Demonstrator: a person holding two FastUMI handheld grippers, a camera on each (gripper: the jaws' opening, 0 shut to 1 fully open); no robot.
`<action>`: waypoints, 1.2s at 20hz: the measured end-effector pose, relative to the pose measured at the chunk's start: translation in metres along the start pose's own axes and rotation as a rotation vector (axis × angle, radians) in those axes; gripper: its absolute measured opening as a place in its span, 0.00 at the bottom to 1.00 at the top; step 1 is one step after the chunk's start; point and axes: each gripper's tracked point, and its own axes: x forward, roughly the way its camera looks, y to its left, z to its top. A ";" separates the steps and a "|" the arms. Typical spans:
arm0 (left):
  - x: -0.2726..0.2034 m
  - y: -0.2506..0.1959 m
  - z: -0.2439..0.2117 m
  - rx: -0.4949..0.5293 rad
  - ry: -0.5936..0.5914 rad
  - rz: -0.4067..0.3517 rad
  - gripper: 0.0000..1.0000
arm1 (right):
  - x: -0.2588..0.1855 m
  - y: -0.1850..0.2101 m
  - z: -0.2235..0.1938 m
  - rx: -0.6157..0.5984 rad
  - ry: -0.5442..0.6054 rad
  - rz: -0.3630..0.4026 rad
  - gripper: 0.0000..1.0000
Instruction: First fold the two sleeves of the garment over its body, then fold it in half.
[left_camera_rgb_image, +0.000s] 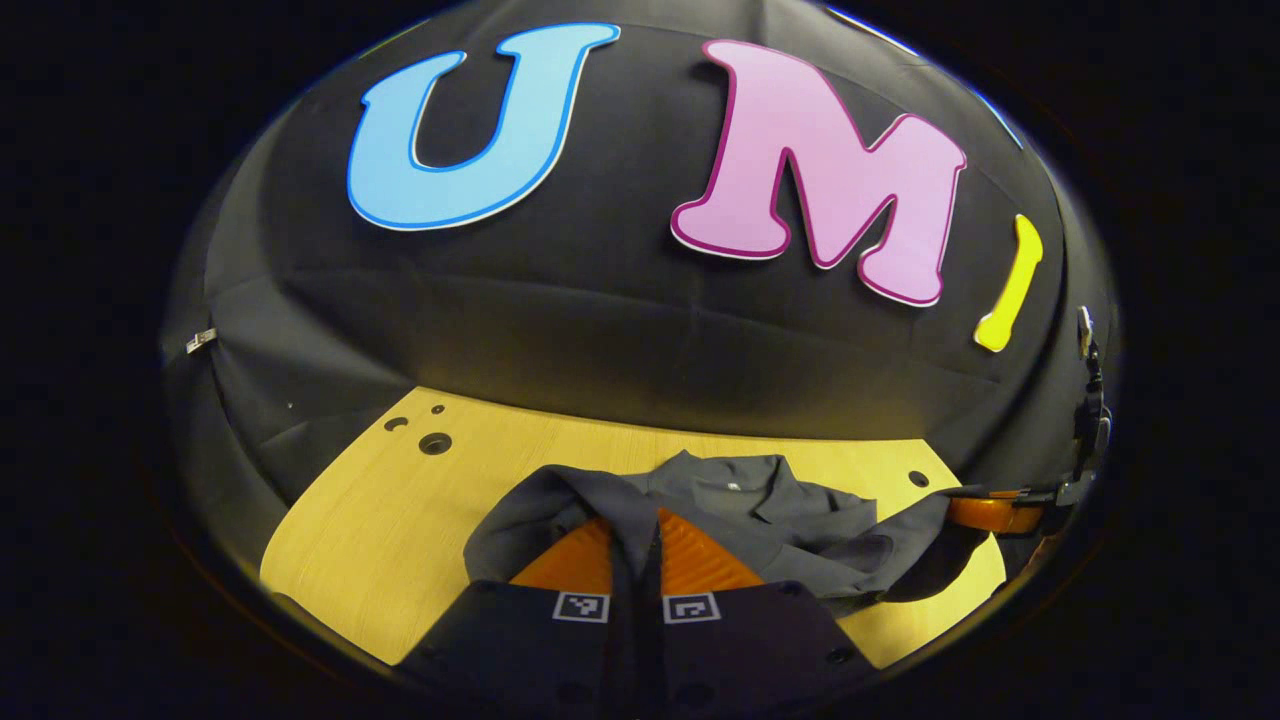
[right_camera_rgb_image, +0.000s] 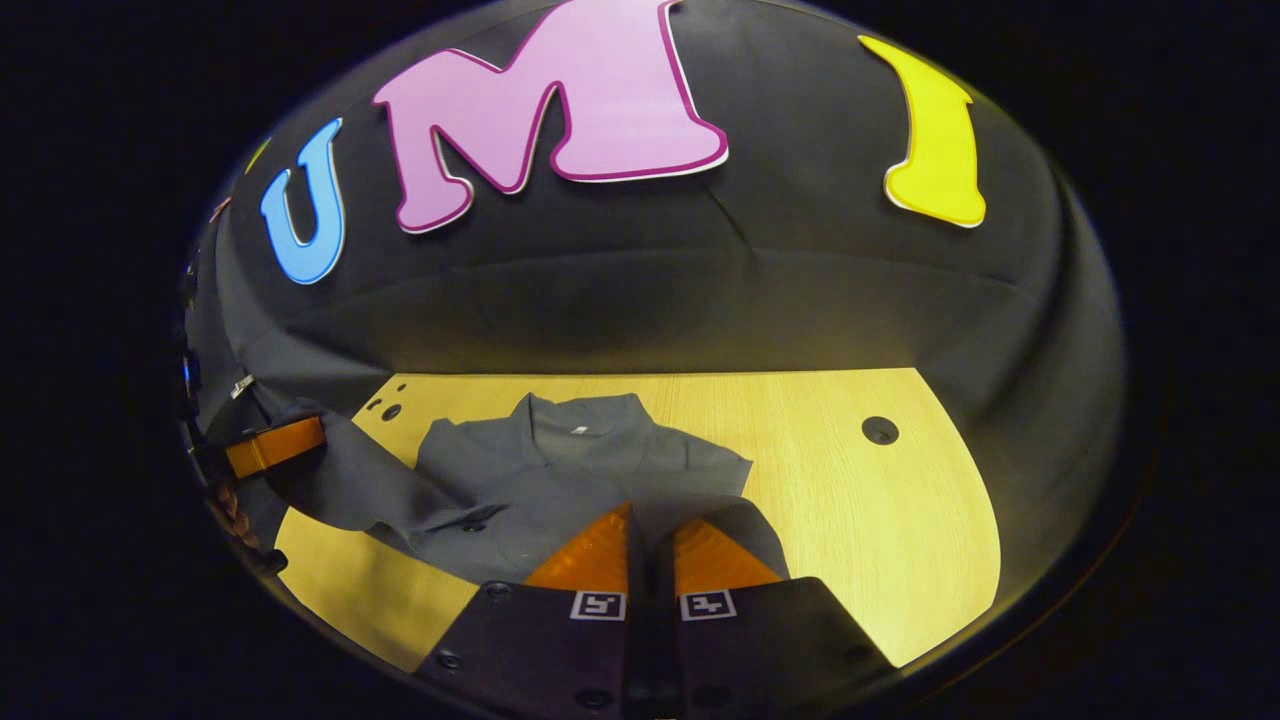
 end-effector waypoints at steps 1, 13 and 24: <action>0.014 0.001 0.001 0.008 -0.003 0.001 0.06 | 0.009 -0.002 0.001 0.002 0.001 -0.001 0.05; 0.123 0.005 -0.039 0.036 0.022 0.008 0.10 | 0.113 -0.012 -0.016 0.059 0.055 -0.017 0.00; 0.048 0.012 -0.010 -0.003 -0.056 0.116 0.94 | 0.071 -0.019 0.003 0.019 0.013 -0.014 0.97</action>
